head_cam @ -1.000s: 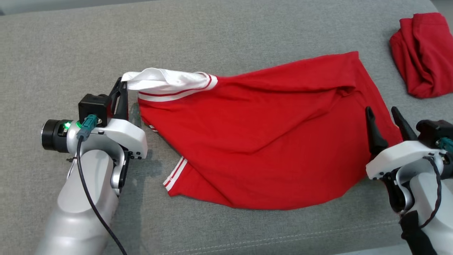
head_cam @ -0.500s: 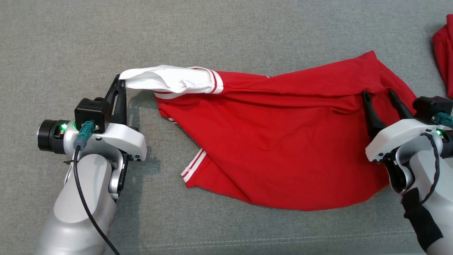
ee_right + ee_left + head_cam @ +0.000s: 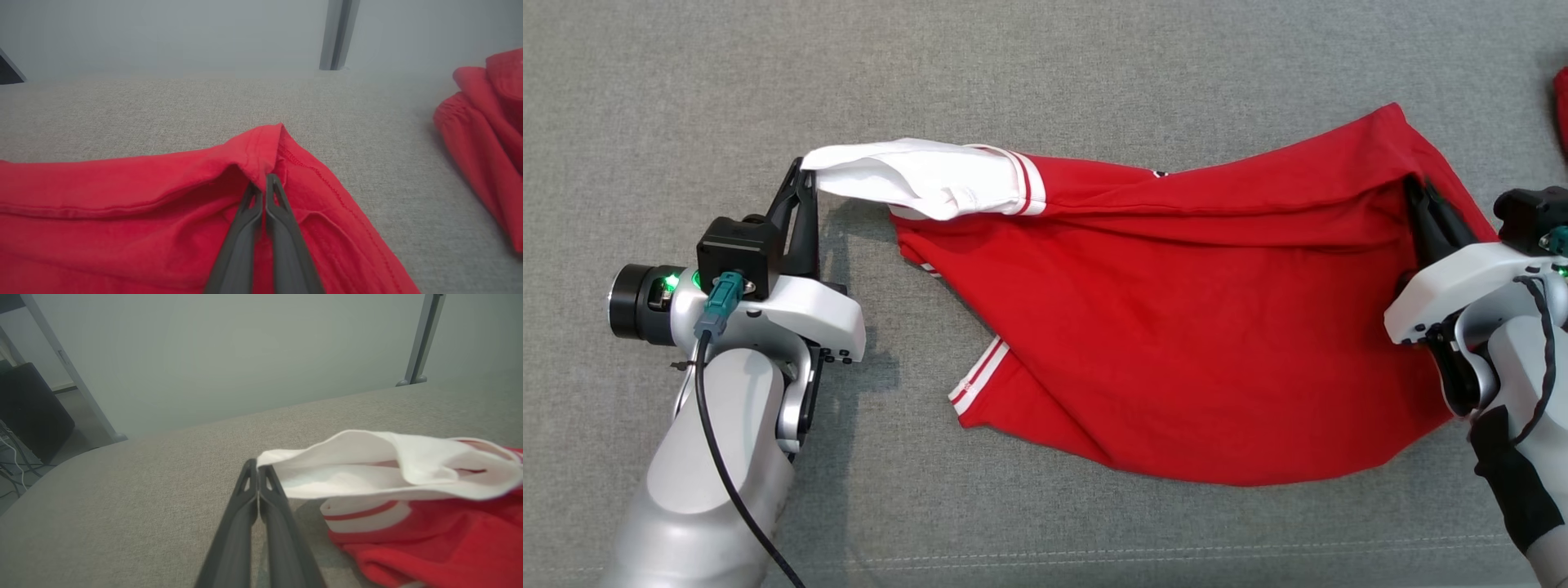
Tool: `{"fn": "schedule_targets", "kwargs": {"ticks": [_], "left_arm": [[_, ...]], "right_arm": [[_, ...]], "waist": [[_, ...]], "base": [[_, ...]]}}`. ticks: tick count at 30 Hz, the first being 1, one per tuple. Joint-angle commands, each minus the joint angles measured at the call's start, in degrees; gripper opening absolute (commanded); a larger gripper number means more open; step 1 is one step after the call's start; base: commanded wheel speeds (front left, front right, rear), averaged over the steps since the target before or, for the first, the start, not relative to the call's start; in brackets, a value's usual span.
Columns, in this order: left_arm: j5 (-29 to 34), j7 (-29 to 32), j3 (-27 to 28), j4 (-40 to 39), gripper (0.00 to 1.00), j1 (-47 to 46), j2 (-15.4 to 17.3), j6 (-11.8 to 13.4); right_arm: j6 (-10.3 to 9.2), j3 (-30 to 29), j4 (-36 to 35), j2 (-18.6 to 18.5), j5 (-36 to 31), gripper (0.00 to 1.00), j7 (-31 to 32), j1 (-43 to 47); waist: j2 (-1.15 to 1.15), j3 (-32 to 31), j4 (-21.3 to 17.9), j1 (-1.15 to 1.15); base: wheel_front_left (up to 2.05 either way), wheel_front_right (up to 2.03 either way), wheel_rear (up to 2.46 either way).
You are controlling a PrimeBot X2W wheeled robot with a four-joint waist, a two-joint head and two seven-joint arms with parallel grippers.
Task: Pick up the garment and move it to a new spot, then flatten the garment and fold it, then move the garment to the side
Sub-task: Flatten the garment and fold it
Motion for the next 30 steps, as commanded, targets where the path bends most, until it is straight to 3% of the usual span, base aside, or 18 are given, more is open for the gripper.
{"fn": "schedule_targets", "kwargs": {"ticks": [1,10,18,26,30], "left_arm": [[0.15,0.02,1.81,-1.73,0.00,0.35,2.21,0.80],[-1.35,-1.14,3.46,-4.73,0.00,1.57,3.27,0.86],[-7.07,-1.51,7.02,-13.63,0.00,1.88,3.85,-3.33],[-11.48,3.67,9.01,-22.72,0.00,-1.90,6.72,-6.52],[-15.36,8.17,11.11,-31.60,0.00,0.53,8.04,-6.81]], "right_arm": [[-0.01,0.31,-2.11,-0.71,-0.84,0.00,-0.77,0.15],[-0.01,-2.95,-8.47,-2.04,-3.11,0.00,-0.77,2.10],[-0.01,-7.45,-16.98,-4.67,-5.26,0.00,-0.77,2.48],[-0.01,-5.12,-22.92,-7.97,-4.78,0.00,-0.77,0.41],[-0.01,-4.82,-27.64,-9.95,-3.11,0.00,-0.21,1.88]], "waist": [[0.00,-0.21,-0.21,0.00],[0.00,-3.00,-1.57,0.00],[0.00,-9.30,-2.86,0.00],[0.00,-17.36,-3.72,0.00],[0.00,-21.10,-4.56,0.00]], "base": [[0.00,0.00,0.00],[0.00,0.00,0.00],[0.00,0.00,0.00],[0.00,0.00,0.00],[0.00,0.00,0.00]]}}
